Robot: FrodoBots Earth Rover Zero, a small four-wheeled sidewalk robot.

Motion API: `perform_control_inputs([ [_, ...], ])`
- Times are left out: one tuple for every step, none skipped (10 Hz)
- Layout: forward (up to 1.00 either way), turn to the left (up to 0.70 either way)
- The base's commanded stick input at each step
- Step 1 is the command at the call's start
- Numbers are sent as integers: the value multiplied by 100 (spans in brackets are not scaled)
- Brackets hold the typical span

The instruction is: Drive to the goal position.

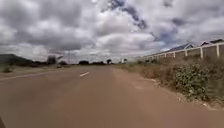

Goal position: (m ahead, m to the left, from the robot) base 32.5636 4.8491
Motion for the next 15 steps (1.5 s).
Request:
perform_control_inputs([
  [85, 0],
  [85, 0],
  [85, 0],
  [85, 0],
  [85, 0],
  [85, 0],
  [85, 0],
  [85, 0],
  [85, 0],
  [85, 0],
  [85, 0],
  [85, 0],
  [85, 0],
  [85, 0],
  [85, 0],
])
